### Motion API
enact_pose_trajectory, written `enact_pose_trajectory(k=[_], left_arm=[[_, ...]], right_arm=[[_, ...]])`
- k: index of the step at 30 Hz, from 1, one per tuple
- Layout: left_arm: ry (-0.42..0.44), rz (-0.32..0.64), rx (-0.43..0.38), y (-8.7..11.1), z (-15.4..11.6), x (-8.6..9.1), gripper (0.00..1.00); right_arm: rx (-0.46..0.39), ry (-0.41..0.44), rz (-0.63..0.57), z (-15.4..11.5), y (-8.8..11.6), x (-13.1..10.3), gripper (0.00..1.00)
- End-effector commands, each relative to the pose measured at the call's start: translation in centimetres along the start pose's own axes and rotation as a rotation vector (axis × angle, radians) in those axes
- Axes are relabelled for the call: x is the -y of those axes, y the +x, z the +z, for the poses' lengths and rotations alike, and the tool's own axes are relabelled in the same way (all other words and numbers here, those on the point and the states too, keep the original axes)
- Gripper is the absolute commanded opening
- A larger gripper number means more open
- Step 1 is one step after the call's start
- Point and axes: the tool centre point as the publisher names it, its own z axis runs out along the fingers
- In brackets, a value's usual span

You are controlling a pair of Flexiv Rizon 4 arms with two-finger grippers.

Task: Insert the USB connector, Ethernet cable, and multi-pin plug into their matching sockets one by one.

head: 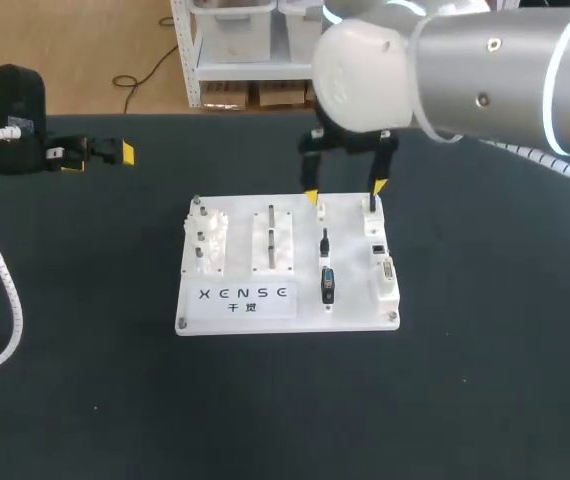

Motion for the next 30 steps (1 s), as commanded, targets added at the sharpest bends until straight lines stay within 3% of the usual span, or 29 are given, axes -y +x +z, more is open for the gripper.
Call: enact_pose_trajectory(k=[1,3,19,30], left_arm=[[0.0,0.0,0.0,0.0,0.0,0.0,1.0],[0.0,0.0,0.0,0.0,0.0,0.0,1.0],[0.0,0.0,0.0,0.0,0.0,0.0,1.0],[0.0,0.0,0.0,0.0,0.0,0.0,1.0]], right_arm=[[0.032,-0.007,-0.032,0.4,1.3,-1.0,1.0],[0.038,0.033,-0.066,0.4,1.2,-1.4,1.0],[0.036,0.04,-0.055,0.4,1.1,-1.4,1.0],[0.055,0.071,-0.017,1.6,3.4,-4.5,1.0]])
